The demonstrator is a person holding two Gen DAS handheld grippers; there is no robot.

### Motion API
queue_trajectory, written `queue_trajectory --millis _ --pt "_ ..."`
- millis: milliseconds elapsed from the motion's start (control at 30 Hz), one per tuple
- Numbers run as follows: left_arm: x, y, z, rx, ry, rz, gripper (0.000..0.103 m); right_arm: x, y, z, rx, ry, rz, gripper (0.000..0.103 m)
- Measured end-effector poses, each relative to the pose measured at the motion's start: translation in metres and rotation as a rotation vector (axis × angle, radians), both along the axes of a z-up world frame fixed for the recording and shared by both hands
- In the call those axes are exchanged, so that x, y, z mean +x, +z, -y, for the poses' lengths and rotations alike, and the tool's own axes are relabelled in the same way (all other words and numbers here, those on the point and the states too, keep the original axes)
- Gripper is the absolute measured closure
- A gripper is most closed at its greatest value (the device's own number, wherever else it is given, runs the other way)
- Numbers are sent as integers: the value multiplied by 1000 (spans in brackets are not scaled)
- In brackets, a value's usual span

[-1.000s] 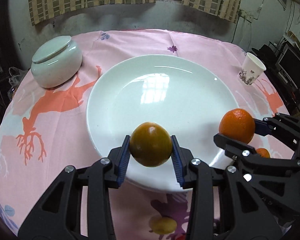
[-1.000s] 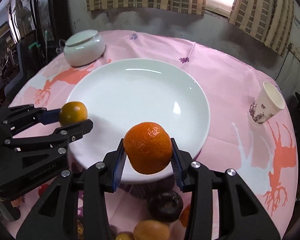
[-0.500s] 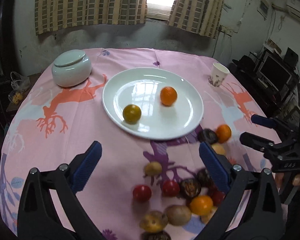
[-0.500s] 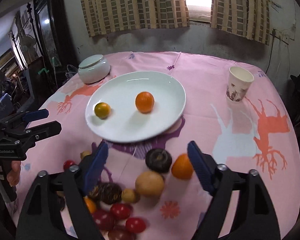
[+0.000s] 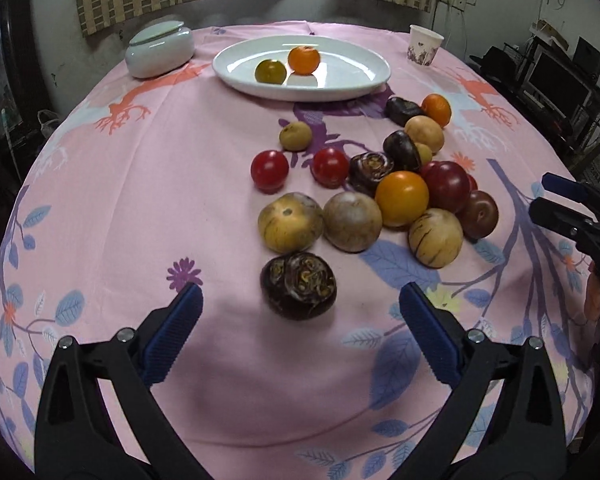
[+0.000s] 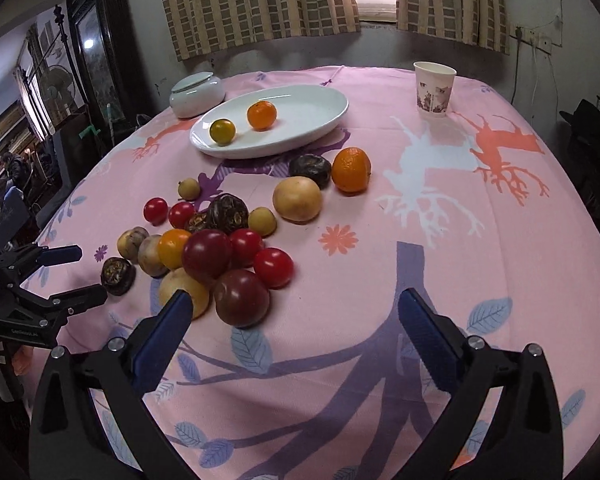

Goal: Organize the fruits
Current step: 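Grasp a dark brown round fruit with the left gripper while the right grasps a dark red tomato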

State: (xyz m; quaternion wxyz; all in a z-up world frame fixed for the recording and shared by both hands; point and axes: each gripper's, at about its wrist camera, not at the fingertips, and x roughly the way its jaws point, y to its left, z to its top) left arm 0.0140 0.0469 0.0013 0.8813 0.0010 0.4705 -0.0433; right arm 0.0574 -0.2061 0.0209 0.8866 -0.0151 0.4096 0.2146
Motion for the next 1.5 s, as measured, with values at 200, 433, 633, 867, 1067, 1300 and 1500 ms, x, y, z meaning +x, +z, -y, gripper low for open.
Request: queue_trajectory --millis 200,433,633,867,1067,1300,1500 --pt "13 -12 3 -8 27 -29 4 -7 -4 -5 -3 59 36 1" --pt "22 -20 1 19 36 -27 58 -6 -13 -6 38 100 -1 1" --pt "17 -16 3 31 -9 -14 58 -15 -18 -19 -53 122 65 1" --pt "15 -16 0 -17 -32 -4 58 -11 -26 -54 -257 158 61 17" --pt "15 -17 -2 -38 -33 0 58 13 -35 -68 -318 142 -26 41" --pt "12 -15 0 -37 -40 9 58 7 -37 -66 -252 108 -68 66" --pt "1 5 0 -44 -59 56 58 -7 -14 -38 -168 80 -24 66"
